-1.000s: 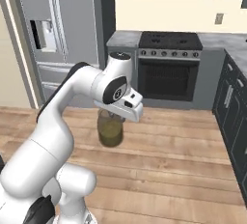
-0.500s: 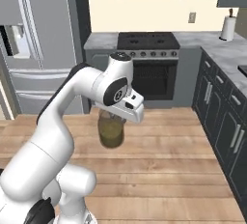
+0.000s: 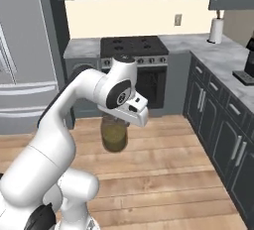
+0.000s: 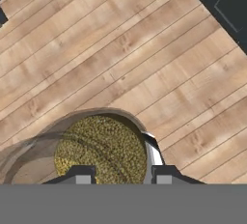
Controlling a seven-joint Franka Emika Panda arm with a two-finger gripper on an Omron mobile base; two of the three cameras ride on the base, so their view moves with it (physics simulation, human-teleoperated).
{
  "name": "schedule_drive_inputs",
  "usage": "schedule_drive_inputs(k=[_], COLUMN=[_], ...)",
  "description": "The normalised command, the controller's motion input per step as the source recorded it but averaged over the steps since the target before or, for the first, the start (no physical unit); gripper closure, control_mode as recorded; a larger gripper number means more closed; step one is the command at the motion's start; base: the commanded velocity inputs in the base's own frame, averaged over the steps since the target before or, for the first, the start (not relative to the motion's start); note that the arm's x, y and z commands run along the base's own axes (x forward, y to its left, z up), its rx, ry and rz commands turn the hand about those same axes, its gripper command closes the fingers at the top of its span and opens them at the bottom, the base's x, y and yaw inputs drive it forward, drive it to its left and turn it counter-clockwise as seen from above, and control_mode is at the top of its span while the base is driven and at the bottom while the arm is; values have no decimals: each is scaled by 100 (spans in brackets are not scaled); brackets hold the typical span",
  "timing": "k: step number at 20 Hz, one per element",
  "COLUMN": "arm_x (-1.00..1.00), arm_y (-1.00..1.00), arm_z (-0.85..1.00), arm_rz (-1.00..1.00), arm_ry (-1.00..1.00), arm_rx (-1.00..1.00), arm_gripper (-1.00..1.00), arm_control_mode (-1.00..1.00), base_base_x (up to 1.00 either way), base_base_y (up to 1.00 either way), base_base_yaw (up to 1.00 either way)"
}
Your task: Pick the jar and candle from the dining table and place them in the open cabinet. Close the cabinet after placing the objects.
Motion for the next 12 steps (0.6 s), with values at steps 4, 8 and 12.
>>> schedule_drive_inputs(k=[4,8,12], arm_x=[0,0,0], arm_y=[0,0,0], arm_z=[0,0,0], arm_rz=[0,0,0], arm_ry=[0,0,0], arm_rx=[0,0,0], arm_gripper=[100,100,100], arm_control_mode=[100,100,100], base_base_x=[65,53,56], base_base_y=[33,30,22], base_base_yaw=[-26,-28,-27])
